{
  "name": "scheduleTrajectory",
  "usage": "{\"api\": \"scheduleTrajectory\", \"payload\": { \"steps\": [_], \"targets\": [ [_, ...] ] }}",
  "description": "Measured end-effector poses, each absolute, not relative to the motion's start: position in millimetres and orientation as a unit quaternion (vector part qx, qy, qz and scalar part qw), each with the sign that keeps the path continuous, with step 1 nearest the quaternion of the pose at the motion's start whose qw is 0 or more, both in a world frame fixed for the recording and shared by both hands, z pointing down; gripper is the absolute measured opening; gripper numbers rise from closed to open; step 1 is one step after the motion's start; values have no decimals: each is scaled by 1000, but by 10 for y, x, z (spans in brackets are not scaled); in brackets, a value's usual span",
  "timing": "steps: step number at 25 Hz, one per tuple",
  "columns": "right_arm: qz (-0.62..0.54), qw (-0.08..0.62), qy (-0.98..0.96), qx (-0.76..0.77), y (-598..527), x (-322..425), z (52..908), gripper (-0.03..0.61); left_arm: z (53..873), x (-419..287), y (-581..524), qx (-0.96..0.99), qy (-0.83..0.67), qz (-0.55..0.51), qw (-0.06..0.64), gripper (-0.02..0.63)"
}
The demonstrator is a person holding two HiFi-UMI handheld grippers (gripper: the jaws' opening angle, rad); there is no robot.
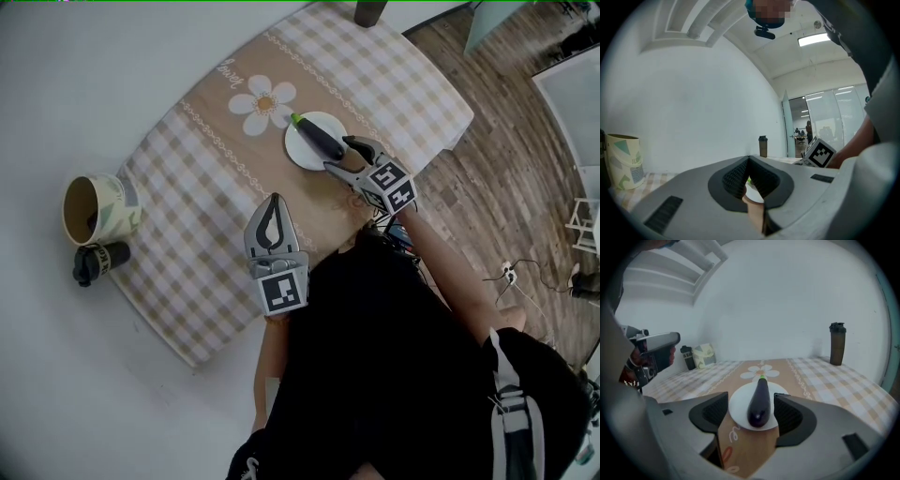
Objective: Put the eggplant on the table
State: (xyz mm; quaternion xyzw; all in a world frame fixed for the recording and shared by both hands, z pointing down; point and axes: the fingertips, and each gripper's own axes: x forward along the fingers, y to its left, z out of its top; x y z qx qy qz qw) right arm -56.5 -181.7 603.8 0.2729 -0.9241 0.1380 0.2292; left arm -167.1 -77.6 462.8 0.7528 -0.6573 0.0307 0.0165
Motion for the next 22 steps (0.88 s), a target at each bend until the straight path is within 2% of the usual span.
{"api": "scheduleTrajectory", "payload": {
  "steps": [22],
  "targets": [
    [41, 65, -964, 255, -1672, -727, 4415, 307, 4633, -1537, -865, 765, -643, 29, 14, 3]
  ]
}}
